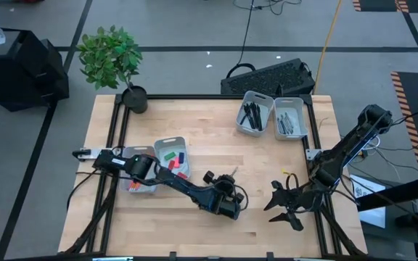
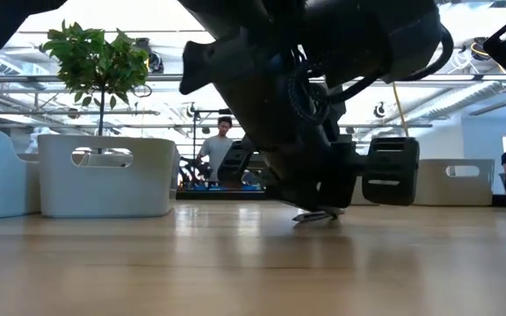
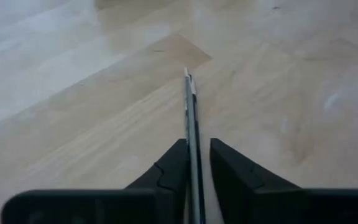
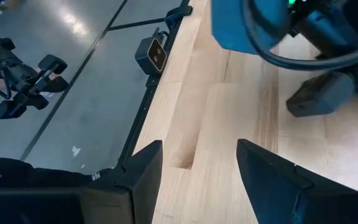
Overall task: Sort crayons/erasers/pens/pencils in bins
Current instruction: Put the black pencil into the bottom left gray bin
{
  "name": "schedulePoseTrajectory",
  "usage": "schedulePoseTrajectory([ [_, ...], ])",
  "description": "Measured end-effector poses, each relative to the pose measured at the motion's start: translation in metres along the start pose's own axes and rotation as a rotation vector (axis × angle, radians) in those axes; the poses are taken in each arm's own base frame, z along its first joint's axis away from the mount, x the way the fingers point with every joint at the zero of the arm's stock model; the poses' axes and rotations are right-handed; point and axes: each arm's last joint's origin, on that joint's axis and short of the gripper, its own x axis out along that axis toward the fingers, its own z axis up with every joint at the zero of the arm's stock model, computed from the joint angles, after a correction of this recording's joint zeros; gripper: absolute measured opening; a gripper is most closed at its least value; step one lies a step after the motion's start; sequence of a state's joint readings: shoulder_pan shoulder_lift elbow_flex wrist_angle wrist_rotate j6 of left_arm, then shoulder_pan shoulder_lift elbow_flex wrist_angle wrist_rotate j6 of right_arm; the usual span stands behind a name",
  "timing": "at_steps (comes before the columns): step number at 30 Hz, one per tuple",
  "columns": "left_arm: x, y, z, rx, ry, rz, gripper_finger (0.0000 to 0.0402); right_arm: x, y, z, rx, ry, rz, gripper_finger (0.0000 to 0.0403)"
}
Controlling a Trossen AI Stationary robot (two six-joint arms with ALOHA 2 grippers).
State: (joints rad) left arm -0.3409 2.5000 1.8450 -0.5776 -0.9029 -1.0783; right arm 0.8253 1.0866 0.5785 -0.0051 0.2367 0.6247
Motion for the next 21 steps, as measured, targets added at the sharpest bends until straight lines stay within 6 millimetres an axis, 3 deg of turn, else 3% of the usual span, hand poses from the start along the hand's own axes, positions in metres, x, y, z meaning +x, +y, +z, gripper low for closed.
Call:
schedulePoseTrajectory([
  [7, 0.007, 0.003, 0.005, -0.053, -0.001, 0.015, 0.0117, 0.000, 0.000, 0.000, 0.000, 0.000, -0.001, 0.0201],
  [13, 0.012, 0.009, -0.009, -0.094, -0.041, 0.021, 0.0146, 0.000, 0.000, 0.000, -0.007, 0.001, -0.002, 0.0201],
  [21, 0.009, 0.007, -0.015, -0.007, -0.063, 0.013, 0.0119, 0.000, -0.001, -0.001, -0.027, 0.011, -0.012, 0.0201],
])
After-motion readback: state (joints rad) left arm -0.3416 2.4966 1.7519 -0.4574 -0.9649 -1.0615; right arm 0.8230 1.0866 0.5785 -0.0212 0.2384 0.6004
